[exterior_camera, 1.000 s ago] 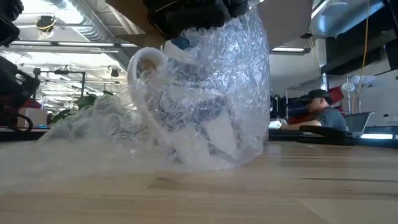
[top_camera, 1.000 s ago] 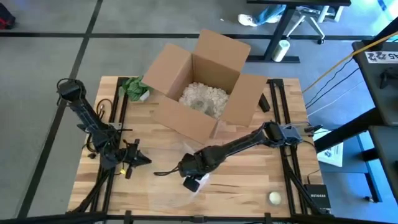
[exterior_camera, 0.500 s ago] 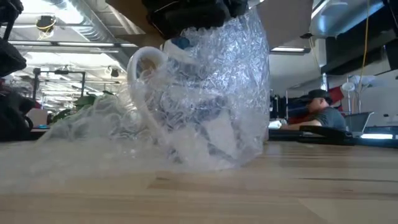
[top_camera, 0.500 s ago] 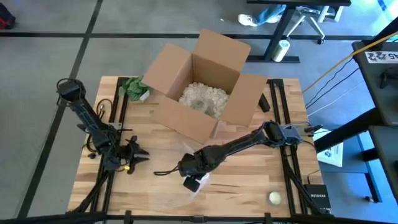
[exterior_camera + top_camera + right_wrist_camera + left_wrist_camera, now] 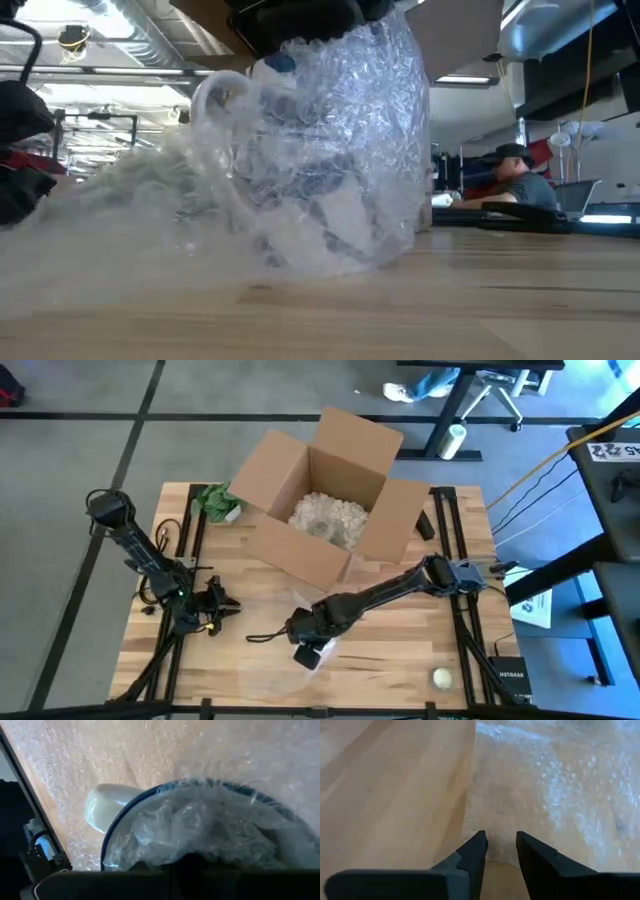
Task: Wrap mug
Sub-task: Wrap the blue mug with the bubble wrap
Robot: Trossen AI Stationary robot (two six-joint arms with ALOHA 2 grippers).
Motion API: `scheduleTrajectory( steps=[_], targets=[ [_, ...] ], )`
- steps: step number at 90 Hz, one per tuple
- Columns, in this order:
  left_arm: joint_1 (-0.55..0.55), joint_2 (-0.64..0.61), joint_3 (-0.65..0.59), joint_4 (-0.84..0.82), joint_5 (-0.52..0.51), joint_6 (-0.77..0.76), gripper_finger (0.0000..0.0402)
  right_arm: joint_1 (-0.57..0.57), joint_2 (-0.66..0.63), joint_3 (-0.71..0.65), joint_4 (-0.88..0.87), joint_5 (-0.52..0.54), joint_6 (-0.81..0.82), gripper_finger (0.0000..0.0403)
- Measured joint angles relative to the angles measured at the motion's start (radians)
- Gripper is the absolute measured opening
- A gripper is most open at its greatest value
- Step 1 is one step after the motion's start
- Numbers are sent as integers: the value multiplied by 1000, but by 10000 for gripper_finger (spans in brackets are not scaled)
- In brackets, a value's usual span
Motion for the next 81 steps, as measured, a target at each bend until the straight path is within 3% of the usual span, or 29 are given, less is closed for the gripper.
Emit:
scheduleTrajectory(
  steps=[17,42,81],
  targets=[
    [75,60,-3,199,106,149,9,0,0,0,24,0,-13,0],
    [114,102,45,543,109,443,0,1,0,0,34,0,-23,0],
    [214,180,223,573,246,652,0,0,1,0,74,58,-33,0]
  ],
)
